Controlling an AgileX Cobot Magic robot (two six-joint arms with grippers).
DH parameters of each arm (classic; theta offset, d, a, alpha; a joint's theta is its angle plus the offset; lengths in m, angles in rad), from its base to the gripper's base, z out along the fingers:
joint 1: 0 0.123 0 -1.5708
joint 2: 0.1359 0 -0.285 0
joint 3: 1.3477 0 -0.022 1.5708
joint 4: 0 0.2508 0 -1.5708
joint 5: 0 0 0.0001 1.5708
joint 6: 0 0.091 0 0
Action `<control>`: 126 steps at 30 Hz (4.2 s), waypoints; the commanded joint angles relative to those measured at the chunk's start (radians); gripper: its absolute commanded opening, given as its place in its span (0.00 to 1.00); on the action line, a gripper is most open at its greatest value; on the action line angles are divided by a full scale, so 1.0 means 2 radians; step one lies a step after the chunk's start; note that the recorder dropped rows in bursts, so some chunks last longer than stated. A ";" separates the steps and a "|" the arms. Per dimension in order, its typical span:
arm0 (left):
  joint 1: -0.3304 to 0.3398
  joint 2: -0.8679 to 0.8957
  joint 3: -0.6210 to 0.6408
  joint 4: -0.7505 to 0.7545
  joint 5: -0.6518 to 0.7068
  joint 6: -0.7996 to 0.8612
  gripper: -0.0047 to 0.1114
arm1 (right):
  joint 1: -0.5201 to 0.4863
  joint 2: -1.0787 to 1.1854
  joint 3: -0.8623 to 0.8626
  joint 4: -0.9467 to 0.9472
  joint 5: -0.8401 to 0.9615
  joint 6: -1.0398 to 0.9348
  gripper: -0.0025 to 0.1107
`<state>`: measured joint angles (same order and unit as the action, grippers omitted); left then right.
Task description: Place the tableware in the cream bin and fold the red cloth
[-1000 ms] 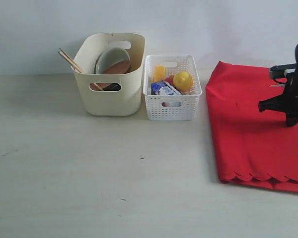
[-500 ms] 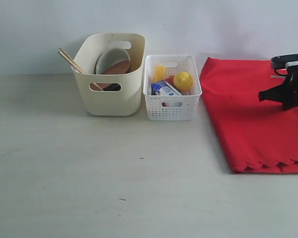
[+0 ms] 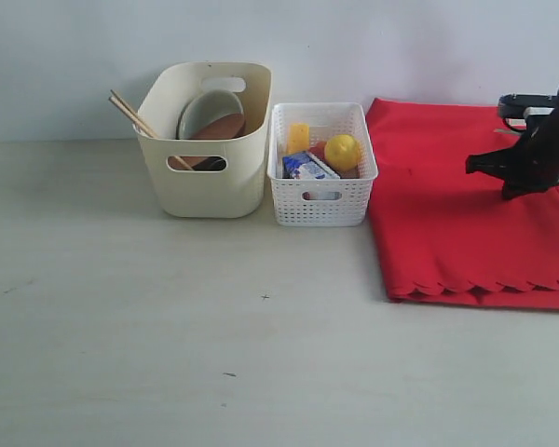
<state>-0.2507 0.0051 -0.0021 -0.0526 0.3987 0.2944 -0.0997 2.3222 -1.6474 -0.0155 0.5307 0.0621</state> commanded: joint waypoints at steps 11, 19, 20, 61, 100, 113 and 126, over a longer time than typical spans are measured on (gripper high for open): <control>0.001 -0.003 0.001 -0.001 -0.006 0.000 0.04 | 0.052 -0.006 0.008 0.004 0.009 -0.015 0.02; 0.001 -0.003 0.001 -0.001 -0.006 0.000 0.04 | 0.044 0.024 0.006 0.004 -0.003 -0.011 0.02; 0.001 -0.003 0.001 -0.001 -0.006 0.000 0.04 | 0.044 0.024 0.006 0.004 -0.005 -0.005 0.02; 0.001 -0.003 0.001 -0.001 -0.006 0.000 0.04 | 0.044 -0.696 0.458 0.022 0.011 -0.020 0.02; 0.011 -0.003 0.001 -0.001 -0.021 0.000 0.04 | 0.044 -1.107 0.587 0.256 0.034 -0.256 0.02; 0.011 -0.003 0.001 -0.001 -0.021 0.000 0.04 | 0.044 -1.120 0.596 0.244 0.056 -0.252 0.02; 0.011 -0.003 0.001 -0.001 -0.021 0.000 0.04 | 0.044 -1.119 0.684 0.218 -0.038 -0.268 0.02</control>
<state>-0.2321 0.0051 -0.0021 -0.0526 0.3695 0.2981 -0.0073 0.0859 -0.3058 0.4229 0.5208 -0.4647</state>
